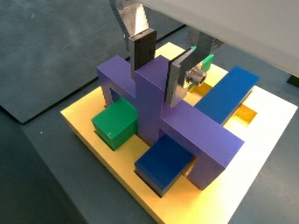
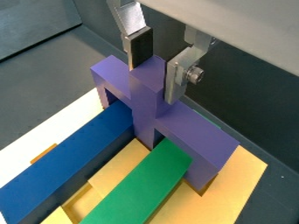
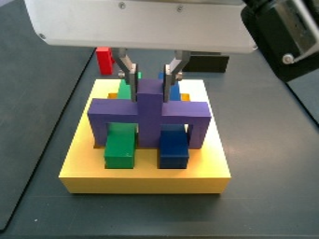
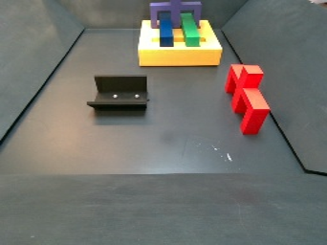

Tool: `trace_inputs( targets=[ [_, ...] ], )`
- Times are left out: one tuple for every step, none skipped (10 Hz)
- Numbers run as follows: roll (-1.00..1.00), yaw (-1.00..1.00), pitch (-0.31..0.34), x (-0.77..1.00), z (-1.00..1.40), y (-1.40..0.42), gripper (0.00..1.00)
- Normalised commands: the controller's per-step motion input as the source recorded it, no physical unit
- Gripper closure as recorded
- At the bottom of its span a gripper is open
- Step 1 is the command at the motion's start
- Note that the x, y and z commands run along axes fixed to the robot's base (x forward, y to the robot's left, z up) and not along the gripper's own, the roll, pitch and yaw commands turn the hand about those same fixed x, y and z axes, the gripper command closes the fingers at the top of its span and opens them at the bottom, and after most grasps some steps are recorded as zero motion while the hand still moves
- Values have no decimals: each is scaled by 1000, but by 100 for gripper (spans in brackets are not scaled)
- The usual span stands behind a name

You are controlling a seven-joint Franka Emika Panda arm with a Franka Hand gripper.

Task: Pick up the purple object. Move up. Move to above the board. Insert the purple object.
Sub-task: Insert the purple object.

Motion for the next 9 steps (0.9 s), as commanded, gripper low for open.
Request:
trace_inputs(
  targets=[
    [211, 0, 0, 9, -186, 0, 100],
    [136, -14, 0, -137, -71, 0, 100],
    [64, -23, 0, -263, -34, 0, 100],
    [29, -17, -9, -214, -54, 0, 100],
    [39, 0, -7, -123, -83, -9, 100],
    [36, 0, 0, -80, -66, -11, 100],
    [47, 0, 0, 74, -209, -49, 100],
    [61, 0, -21, 123, -549, -26, 100],
    [144, 0, -66, 74, -820, -34, 100]
  ],
)
